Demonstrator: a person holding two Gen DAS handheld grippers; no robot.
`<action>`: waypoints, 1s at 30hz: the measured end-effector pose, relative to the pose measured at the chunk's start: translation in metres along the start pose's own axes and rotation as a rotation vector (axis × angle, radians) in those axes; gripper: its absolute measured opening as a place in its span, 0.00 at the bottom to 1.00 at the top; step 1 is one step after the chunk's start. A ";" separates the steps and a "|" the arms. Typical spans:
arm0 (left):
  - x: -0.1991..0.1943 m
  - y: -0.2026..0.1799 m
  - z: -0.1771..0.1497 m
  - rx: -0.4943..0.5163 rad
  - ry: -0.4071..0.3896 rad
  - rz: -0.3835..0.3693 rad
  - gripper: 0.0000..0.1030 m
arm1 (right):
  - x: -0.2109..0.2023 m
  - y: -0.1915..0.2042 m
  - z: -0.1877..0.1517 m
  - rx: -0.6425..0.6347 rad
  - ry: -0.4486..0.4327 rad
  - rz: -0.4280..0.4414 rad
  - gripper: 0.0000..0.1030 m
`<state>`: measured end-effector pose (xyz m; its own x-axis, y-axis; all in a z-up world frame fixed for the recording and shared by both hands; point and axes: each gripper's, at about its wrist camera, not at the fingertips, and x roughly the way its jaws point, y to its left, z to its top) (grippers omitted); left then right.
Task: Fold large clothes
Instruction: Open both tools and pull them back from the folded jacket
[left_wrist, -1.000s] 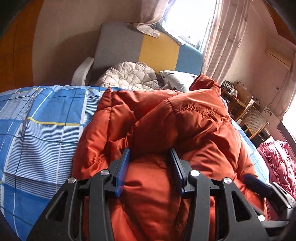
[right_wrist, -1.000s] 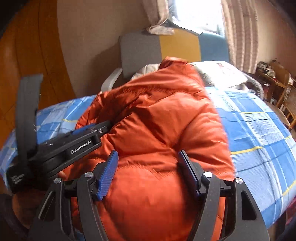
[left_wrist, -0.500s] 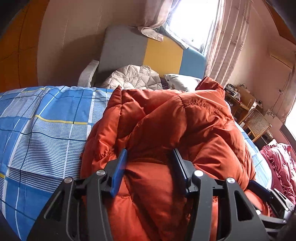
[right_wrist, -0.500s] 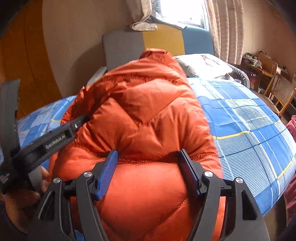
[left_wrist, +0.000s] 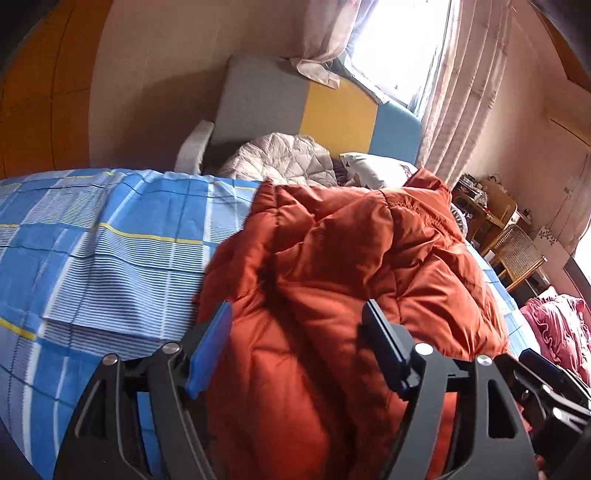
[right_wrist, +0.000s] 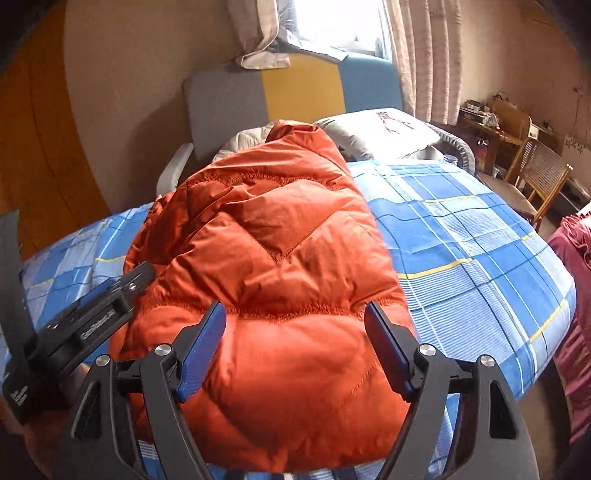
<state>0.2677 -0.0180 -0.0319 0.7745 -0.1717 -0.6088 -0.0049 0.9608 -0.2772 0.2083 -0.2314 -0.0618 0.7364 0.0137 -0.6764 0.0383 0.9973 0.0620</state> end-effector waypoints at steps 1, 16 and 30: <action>-0.004 0.001 0.000 -0.003 -0.003 0.001 0.74 | -0.004 -0.002 -0.001 0.012 -0.001 -0.021 0.79; -0.090 -0.015 -0.025 0.075 -0.109 0.067 0.98 | -0.052 -0.009 -0.012 -0.063 -0.073 -0.114 0.90; -0.117 -0.019 -0.044 0.077 -0.086 0.131 0.98 | -0.075 -0.004 -0.025 -0.076 -0.097 -0.162 0.97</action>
<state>0.1490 -0.0259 0.0116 0.8219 -0.0276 -0.5690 -0.0634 0.9882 -0.1395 0.1358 -0.2350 -0.0296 0.7866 -0.1507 -0.5988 0.1131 0.9885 -0.1002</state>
